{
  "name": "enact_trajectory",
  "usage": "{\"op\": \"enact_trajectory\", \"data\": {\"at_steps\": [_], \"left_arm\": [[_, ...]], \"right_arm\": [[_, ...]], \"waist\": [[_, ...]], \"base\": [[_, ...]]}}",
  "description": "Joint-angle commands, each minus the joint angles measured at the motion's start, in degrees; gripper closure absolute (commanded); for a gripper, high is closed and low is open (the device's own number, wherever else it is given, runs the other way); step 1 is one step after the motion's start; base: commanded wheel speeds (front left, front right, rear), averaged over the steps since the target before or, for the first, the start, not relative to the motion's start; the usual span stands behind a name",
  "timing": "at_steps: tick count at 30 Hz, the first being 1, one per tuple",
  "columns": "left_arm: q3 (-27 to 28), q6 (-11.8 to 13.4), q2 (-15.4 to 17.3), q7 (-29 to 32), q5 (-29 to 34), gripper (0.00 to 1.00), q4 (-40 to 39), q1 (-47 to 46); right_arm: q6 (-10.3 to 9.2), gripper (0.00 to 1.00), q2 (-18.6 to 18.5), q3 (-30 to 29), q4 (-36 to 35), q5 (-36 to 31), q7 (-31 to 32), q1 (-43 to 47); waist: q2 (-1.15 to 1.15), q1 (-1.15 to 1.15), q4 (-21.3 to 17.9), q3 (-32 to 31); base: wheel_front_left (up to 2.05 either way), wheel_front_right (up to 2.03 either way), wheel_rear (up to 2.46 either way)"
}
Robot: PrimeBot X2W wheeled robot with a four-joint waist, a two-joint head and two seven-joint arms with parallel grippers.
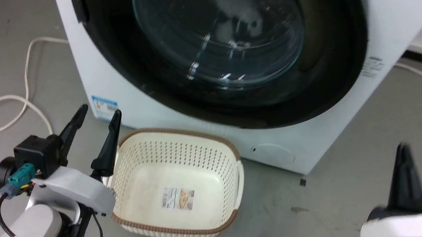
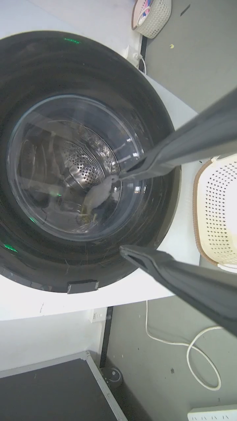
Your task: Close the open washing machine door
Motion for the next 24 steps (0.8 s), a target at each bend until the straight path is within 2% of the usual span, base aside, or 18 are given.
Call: {"op": "enact_trajectory", "data": {"at_steps": [1, 7, 8, 9, 10, 24], "left_arm": [[-0.2, 0.3, 0.3, 0.0, -0.3, 0.0, 0.2, 1.1], [-1.0, 1.1, 0.9, 1.4, 0.0, 0.0, 0.9, 2.9], [-0.9, 2.3, 1.1, 2.6, 0.0, 0.0, 2.0, 3.8], [-0.9, 2.5, 1.2, 2.6, 0.1, 0.0, 2.3, 4.1], [-0.9, 2.6, 1.2, 2.7, 0.0, 0.0, 2.5, 4.4], [-1.8, 2.8, 1.2, 2.7, -0.1, 0.0, 3.8, 4.4]], "right_arm": [[-0.04, 1.0, -0.1, 0.7, -0.7, 1.0, 0.8, 2.4], [-0.04, 1.0, -0.1, 1.3, -3.0, 1.2, 4.0, 9.9], [-0.04, 0.96, -0.1, 1.2, -4.1, 1.2, 5.5, 12.6], [-0.04, 0.62, -0.1, 1.3, -4.4, 1.2, 5.8, 13.2], [-0.04, 0.0, -0.1, 1.5, -4.7, 1.1, 6.4, 13.9], [-0.04, 0.0, -0.1, 3.0, -6.8, 0.5, 9.7, 16.7]], "waist": [[0.0, 0.02, -1.3, -2.2], [0.0, 0.02, -1.7, -5.1], [0.0, 0.02, -1.7, -6.1], [0.0, 0.02, -1.7, -6.5], [0.0, 0.02, -1.7, -6.7], [0.0, 0.02, -0.8, -7.1]], "base": [[0.0, 0.0, 0.0], [0.0, 0.0, 0.0], [0.0, 0.0, 0.0], [0.0, 0.0, 0.0], [0.0, 0.0, 0.0], [0.0, 0.0, 0.0]]}}
